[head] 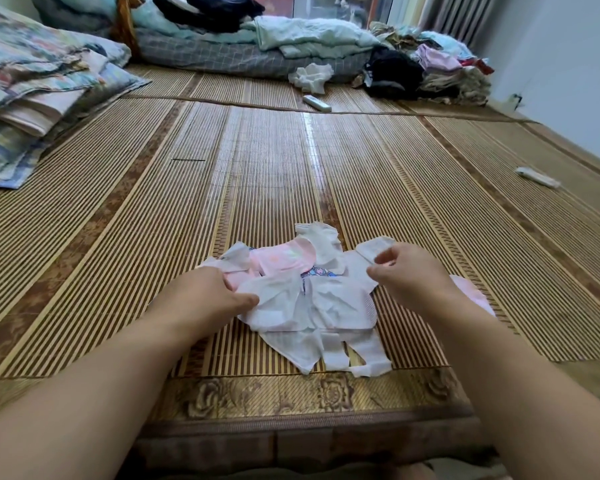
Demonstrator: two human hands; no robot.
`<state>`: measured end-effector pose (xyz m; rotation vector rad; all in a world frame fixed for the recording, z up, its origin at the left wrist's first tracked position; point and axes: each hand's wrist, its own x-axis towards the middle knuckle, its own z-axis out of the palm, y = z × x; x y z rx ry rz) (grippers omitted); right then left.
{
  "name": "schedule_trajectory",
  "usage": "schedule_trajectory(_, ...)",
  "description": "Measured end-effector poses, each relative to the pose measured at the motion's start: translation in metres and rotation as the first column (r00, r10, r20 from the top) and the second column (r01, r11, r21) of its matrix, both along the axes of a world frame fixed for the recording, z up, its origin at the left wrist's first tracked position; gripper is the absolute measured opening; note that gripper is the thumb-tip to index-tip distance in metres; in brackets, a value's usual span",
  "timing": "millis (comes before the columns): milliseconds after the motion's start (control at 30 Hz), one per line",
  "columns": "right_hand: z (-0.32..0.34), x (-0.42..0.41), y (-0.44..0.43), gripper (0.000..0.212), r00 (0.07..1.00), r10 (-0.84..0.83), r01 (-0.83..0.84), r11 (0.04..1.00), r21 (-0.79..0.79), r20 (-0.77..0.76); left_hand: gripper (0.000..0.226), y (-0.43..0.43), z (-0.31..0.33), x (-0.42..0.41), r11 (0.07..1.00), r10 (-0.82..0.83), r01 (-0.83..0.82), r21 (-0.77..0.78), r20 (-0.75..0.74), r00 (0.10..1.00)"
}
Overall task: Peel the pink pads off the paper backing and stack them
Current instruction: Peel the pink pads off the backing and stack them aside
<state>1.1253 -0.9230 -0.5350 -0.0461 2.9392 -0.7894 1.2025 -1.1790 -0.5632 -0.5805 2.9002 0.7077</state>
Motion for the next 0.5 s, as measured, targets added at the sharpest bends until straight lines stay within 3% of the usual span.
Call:
schedule_trajectory(133, -0.004, 0.004, 0.005, 0.038, 0.967, 0.006, -0.033, 0.994, 0.102, 0.255, 0.032, 0.0, -0.001, 0.002, 1.0, -0.007, 0.007, 0.015, 0.023, 1.0)
schedule_trajectory(300, -0.008, 0.007, -0.003, 0.015, 0.959, 0.05, -0.089, 0.988, 0.128, 0.278, 0.029, 0.005, -0.003, 0.003, 0.998, -0.05, 0.05, -0.036, 0.01, 0.999)
schedule_trajectory(500, -0.01, 0.012, -0.009, 0.016, 0.959, 0.076, -0.124, 0.979, 0.161, 0.272, 0.022, 0.014, -0.003, 0.007, 0.991, -0.074, 0.069, -0.113, -0.038, 0.997)
